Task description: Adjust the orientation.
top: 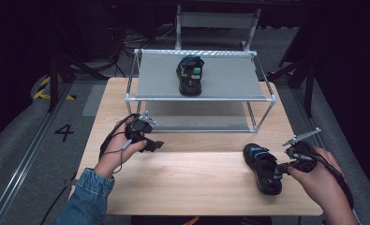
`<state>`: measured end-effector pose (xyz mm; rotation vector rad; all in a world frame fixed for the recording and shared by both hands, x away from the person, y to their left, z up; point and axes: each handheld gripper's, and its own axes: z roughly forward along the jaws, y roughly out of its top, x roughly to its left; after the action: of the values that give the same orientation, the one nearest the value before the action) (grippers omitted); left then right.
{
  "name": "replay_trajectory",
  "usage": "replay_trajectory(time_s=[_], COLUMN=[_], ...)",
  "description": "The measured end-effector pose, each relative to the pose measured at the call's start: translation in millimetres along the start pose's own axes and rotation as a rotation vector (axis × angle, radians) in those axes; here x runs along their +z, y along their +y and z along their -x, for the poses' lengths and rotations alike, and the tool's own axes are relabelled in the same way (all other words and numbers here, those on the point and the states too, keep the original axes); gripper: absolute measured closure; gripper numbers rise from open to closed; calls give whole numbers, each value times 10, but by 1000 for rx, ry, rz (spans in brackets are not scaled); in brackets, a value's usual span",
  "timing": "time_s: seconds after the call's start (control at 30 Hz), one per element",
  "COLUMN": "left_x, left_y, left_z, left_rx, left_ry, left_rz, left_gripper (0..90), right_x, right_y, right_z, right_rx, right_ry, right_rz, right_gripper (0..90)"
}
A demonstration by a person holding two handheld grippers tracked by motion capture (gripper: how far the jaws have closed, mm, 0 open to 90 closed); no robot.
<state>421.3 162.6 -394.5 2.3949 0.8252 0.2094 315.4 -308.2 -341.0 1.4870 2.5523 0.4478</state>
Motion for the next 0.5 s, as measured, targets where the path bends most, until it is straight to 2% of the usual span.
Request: replay_trajectory(time_s=[0.03, 0.13, 0.2, 0.3, 0.33, 0.4, 0.5], left_x=[-6, -20, -21, -15, -17, -6, -8], left_y=[-5, -18, -24, -24, -20, -21, -22], left_z=[0, -1, -11, -15, -20, -25, -38], left_rx=[-3, -11, -14, -19, -16, -19, -21], left_ry=[2, 5, 2, 1, 5, 5, 2], left_rz=[5, 12, 13, 13, 7, 12, 5], left_gripper=[254, 254, 254, 254, 254, 253, 253], right_x=[25, 49, 68, 42, 42, 12, -24], right_y=[-43, -82, -121, -138, -138, -137, -113], right_z=[23, 44, 54, 67, 67, 78, 111], right_rx=[16, 19, 32, 36, 36, 42, 39], right_ry=[1, 8, 35, 40, 40, 47, 20], right_rz=[-18, -20, -11, 20, 20, 67, 115], right_gripper=[865, 859, 814, 733, 733, 631, 549])
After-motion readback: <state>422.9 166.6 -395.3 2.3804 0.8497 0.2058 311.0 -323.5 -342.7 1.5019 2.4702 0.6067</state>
